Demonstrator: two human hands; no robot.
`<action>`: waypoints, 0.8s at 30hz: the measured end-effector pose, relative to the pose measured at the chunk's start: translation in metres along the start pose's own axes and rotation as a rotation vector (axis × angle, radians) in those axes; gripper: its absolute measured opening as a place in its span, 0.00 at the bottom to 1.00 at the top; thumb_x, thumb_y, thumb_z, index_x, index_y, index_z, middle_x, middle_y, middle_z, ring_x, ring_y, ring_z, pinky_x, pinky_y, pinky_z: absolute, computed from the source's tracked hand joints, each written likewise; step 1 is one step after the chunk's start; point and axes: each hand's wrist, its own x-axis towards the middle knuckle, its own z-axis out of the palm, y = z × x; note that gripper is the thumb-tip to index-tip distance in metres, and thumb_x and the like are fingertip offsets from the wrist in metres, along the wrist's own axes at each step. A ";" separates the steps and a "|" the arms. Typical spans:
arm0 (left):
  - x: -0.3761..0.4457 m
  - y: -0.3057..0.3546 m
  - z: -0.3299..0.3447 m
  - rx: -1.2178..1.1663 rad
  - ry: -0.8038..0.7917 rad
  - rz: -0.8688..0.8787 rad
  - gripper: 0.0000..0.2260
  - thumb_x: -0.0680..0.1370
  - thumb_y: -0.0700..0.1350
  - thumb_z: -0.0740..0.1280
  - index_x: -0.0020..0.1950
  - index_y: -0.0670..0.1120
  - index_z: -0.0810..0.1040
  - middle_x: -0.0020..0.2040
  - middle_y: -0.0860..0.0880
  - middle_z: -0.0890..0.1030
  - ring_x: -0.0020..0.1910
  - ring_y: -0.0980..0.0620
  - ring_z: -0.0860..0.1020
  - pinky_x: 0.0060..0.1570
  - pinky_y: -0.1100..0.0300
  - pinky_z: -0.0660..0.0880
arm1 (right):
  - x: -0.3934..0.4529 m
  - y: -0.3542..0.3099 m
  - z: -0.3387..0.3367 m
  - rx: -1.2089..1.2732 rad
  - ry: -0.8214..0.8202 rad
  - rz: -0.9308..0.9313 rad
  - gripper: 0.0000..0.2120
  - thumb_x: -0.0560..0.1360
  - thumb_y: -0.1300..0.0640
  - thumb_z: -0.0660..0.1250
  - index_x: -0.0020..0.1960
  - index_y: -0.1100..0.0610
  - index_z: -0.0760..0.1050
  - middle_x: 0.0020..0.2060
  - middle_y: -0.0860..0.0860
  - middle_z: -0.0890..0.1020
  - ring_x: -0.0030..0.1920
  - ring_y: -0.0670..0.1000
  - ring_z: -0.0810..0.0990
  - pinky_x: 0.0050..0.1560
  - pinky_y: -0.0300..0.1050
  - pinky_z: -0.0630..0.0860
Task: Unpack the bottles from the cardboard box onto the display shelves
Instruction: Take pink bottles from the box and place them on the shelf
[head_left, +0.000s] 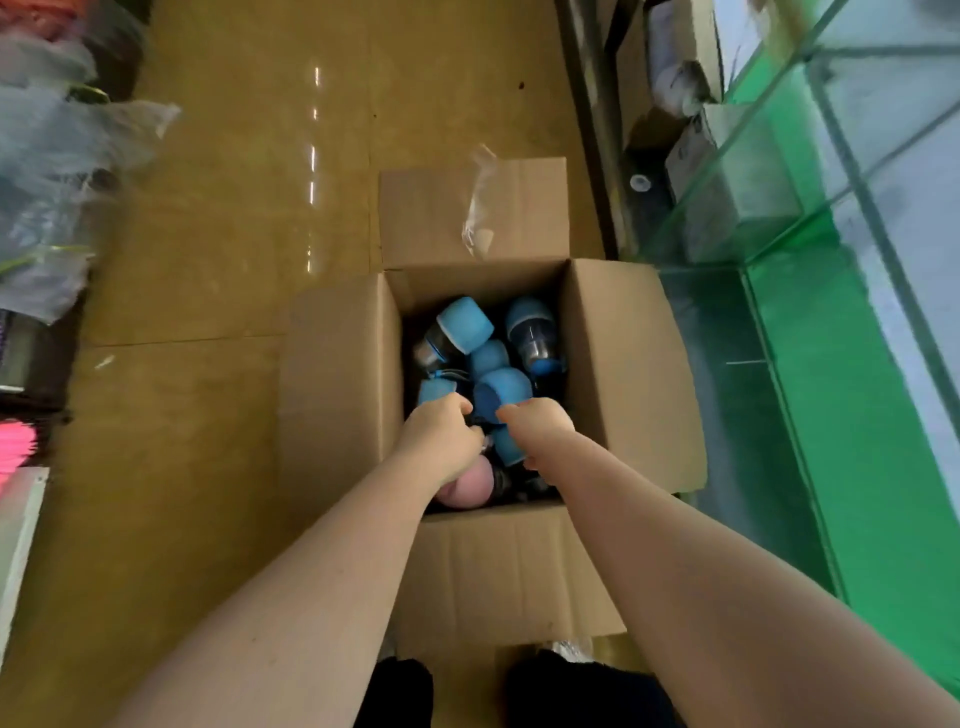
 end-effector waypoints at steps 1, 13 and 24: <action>0.013 -0.008 0.012 0.011 -0.004 0.002 0.20 0.79 0.46 0.62 0.71 0.46 0.67 0.70 0.46 0.70 0.67 0.46 0.69 0.61 0.58 0.66 | 0.017 0.008 0.010 0.020 0.000 0.013 0.17 0.78 0.56 0.59 0.61 0.65 0.73 0.43 0.56 0.73 0.46 0.55 0.71 0.45 0.45 0.71; 0.131 -0.069 0.102 0.090 0.061 0.050 0.19 0.79 0.45 0.62 0.69 0.47 0.69 0.68 0.45 0.72 0.66 0.45 0.70 0.59 0.58 0.68 | 0.152 0.070 0.077 0.078 0.051 -0.001 0.19 0.78 0.56 0.61 0.65 0.66 0.70 0.57 0.61 0.77 0.60 0.60 0.75 0.60 0.52 0.73; 0.164 -0.078 0.136 0.321 -0.264 0.022 0.27 0.67 0.62 0.67 0.61 0.49 0.73 0.55 0.47 0.78 0.54 0.46 0.77 0.56 0.53 0.74 | 0.160 0.078 0.075 -0.056 -0.191 -0.009 0.20 0.81 0.58 0.54 0.72 0.64 0.62 0.70 0.61 0.67 0.70 0.60 0.67 0.69 0.54 0.66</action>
